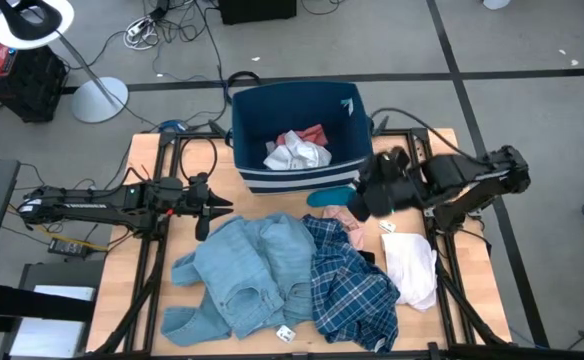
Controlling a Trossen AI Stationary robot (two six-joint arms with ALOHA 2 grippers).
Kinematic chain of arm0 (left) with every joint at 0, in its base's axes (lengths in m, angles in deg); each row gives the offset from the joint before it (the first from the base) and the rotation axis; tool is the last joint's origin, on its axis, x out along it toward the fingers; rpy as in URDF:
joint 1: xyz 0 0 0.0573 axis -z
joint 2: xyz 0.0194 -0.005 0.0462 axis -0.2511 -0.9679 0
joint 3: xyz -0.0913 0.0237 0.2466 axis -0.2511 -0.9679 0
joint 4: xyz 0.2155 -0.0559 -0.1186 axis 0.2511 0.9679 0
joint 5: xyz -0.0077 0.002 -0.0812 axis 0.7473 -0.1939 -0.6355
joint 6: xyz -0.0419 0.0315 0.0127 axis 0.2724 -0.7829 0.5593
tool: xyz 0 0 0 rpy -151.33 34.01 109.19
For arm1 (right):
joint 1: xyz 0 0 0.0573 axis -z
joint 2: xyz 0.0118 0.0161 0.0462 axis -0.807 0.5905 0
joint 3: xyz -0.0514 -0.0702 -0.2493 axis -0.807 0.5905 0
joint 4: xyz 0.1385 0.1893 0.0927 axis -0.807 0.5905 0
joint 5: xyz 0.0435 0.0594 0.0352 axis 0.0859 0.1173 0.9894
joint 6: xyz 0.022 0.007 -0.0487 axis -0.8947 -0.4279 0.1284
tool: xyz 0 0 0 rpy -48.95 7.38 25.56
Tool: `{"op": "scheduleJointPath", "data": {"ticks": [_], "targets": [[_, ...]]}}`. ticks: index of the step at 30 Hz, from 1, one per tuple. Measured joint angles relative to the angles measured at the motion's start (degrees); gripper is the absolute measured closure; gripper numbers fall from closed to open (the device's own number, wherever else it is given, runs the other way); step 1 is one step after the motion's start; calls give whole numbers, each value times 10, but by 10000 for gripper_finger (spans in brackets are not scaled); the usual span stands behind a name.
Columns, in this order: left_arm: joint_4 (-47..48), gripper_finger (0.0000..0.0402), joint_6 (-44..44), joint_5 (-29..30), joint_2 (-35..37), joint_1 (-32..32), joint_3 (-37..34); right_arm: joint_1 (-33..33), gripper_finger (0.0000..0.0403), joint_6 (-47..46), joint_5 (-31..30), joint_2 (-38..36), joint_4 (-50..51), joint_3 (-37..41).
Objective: Sort clothes
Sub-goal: Put the blue sock into the blue organizer bin
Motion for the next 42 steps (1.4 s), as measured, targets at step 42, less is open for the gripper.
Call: {"op": "scheduleJointPath", "data": {"ticks": [42], "targets": [[0,307,0,0,0,0,0,181,195,0,164,-138,-467,614]]}}
